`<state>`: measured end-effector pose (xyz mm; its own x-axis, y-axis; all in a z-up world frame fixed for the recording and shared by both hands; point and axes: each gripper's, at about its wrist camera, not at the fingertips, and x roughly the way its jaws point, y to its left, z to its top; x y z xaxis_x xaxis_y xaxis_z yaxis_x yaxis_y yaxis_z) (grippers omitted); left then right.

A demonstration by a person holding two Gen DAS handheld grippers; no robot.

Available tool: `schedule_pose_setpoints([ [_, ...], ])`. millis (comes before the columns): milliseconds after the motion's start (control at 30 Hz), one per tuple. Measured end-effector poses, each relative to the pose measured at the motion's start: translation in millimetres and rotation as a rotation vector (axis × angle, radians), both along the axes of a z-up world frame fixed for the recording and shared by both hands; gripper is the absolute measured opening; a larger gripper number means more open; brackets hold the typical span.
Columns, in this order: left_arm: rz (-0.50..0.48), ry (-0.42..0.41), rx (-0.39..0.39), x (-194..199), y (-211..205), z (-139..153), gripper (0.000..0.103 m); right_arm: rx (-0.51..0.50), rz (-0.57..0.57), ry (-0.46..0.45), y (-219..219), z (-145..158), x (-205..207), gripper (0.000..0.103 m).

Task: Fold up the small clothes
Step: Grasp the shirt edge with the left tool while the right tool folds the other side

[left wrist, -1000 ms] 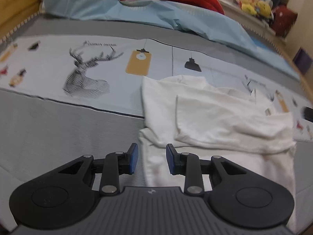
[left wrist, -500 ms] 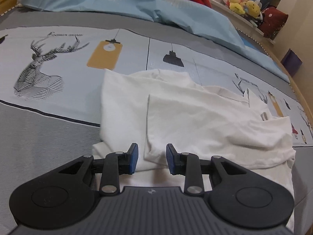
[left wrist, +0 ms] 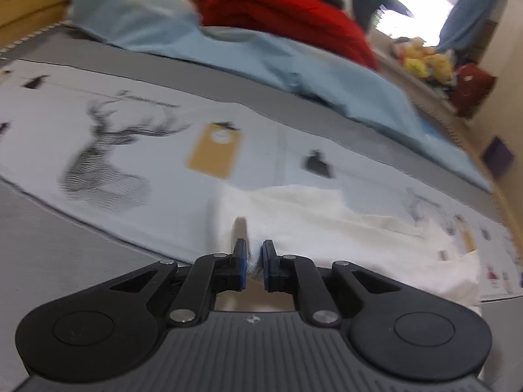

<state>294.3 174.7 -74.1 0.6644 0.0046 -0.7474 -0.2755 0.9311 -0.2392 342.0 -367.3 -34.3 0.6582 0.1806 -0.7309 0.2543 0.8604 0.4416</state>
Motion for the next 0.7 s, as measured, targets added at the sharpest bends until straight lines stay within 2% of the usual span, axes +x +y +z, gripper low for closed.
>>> schedule_pose_setpoints([
  [33, -0.009, 0.046, -0.008, -0.5, 4.1, -5.8, 0.016, 0.0, 0.015, 0.02, 4.4, -4.7, 2.4, 0.018],
  [100, -0.016, 0.109, -0.035, -1.5, 9.9, -14.3, 0.016, -0.007, 0.046, 0.065, 14.1, -17.4, 7.1, 0.021],
  [167, 0.012, 0.078, 0.011, -6.8, 11.2, -8.4, 0.016, -0.019, 0.076, 0.113, 23.1, -32.1, 11.3, 0.021],
  [300, -0.015, 0.051, -0.03, -11.6, 10.5, -5.0, 0.016, -0.044, 0.103, 0.206, 30.5, -64.8, 17.7, 0.021],
  [400, -0.055, 0.056, 0.001, -10.0, -0.7, -5.7, 0.016, -0.147, 0.06, 0.304, 25.5, -89.8, 19.0, 0.021],
  [500, -0.068, 0.052, 0.015, -5.5, -6.8, -3.9, 0.016, -0.089, -0.013, 0.246, 15.8, -77.6, 20.2, 0.023],
  [600, -0.063, 0.036, 0.003, -1.8, -8.5, -1.7, 0.016, -0.068, 0.013, 0.094, 18.2, -54.7, 26.6, 0.024],
  [700, -0.063, 0.022, 0.001, 0.7, -10.9, 0.9, 0.016, -0.058, 0.031, 0.027, 21.9, -52.9, 37.6, 0.032],
])
